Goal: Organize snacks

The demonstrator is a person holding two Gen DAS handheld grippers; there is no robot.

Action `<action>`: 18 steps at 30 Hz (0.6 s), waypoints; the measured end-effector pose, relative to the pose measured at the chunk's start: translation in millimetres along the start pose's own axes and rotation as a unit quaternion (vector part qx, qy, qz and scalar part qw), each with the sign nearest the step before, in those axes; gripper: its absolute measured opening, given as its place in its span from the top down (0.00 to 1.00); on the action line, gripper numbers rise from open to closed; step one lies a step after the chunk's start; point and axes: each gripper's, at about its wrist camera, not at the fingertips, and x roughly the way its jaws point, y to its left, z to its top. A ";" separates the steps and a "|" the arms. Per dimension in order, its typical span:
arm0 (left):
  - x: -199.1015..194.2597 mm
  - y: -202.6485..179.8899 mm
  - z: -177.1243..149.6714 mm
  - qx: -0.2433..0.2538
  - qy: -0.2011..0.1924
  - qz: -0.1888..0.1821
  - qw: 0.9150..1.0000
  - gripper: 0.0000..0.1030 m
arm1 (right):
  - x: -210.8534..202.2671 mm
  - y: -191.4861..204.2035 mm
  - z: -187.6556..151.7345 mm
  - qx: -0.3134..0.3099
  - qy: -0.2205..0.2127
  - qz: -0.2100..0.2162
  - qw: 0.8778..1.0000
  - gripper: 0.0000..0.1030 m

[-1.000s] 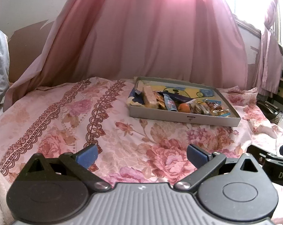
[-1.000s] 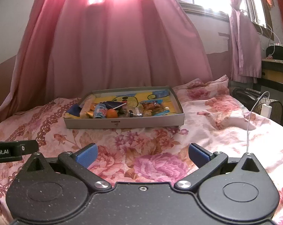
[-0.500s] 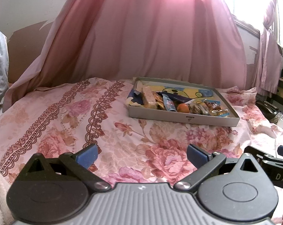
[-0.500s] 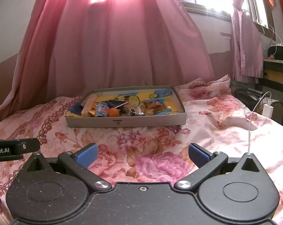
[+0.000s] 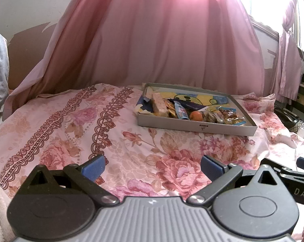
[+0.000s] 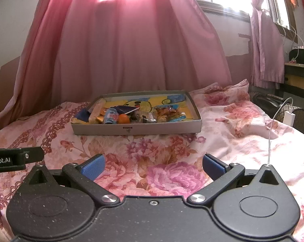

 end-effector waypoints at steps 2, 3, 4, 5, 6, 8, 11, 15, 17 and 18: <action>0.1 0.2 0.2 0.000 0.000 0.000 1.000 0.00 | 0.4 0.1 -0.4 -0.001 0.001 0.001 1.000 0.01; 0.1 0.1 0.1 0.000 0.000 0.000 1.000 0.00 | 0.3 0.2 -0.3 -0.001 0.001 0.001 1.000 0.01; 0.0 0.1 0.2 0.000 0.000 -0.001 1.000 0.00 | 0.3 0.3 -0.3 -0.001 0.001 0.001 1.000 0.01; 0.0 0.1 0.2 0.000 0.000 0.000 1.000 0.00 | 0.4 0.5 -0.3 -0.001 0.001 0.001 1.000 0.01; 0.0 0.1 0.2 0.000 0.000 0.000 1.000 0.00 | 0.3 0.6 -0.2 -0.001 0.001 0.001 1.000 0.01; 0.0 0.2 0.2 0.000 0.000 -0.001 1.000 0.00 | 0.2 0.8 -0.1 -0.001 0.000 0.000 1.000 0.01; -0.1 0.2 0.1 0.000 0.000 0.000 1.000 0.00 | 0.4 0.8 0.0 0.000 0.000 0.000 1.000 0.01; 0.1 0.4 0.2 0.000 0.000 -0.001 1.000 0.00 | 0.6 -0.1 -0.3 -0.001 0.001 0.002 1.000 0.01; 0.1 0.5 0.3 0.000 0.000 -0.001 1.000 0.00 | 0.6 -0.1 -0.7 -0.001 0.001 0.002 1.000 0.01; 0.1 0.5 0.2 0.000 0.000 -0.001 1.000 0.00 | 0.5 -0.5 -1.0 -0.002 0.001 0.003 1.000 0.01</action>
